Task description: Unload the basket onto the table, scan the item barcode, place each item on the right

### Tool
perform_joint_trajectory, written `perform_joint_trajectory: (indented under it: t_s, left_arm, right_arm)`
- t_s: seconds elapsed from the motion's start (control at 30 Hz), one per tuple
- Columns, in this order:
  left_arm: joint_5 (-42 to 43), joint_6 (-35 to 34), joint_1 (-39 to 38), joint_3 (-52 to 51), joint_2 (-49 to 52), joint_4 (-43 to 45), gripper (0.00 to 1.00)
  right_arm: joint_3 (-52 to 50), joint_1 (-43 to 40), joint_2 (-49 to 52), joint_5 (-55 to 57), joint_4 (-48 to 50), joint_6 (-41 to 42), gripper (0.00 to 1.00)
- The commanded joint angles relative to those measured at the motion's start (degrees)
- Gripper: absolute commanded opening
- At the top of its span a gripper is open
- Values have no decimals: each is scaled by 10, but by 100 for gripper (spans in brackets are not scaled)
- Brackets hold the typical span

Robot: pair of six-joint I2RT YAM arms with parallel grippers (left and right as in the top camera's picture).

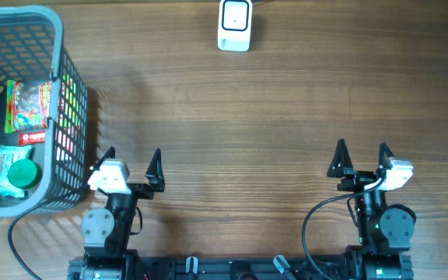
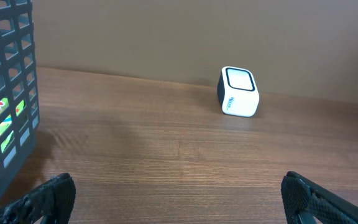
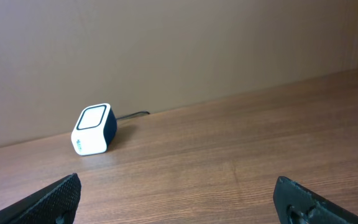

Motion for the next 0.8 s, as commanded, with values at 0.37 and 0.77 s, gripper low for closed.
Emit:
perform_joint_trajectory:
  t_s: [0.37, 0.77]
  left_arm:
    - [-2, 12, -2, -6, 2, 7, 100]
    - [116, 11, -2, 29, 2, 29, 100]
  right_arm:
    - [-1, 3, -1, 6, 3, 5, 100]
    - [-1, 3, -1, 6, 3, 5, 100]
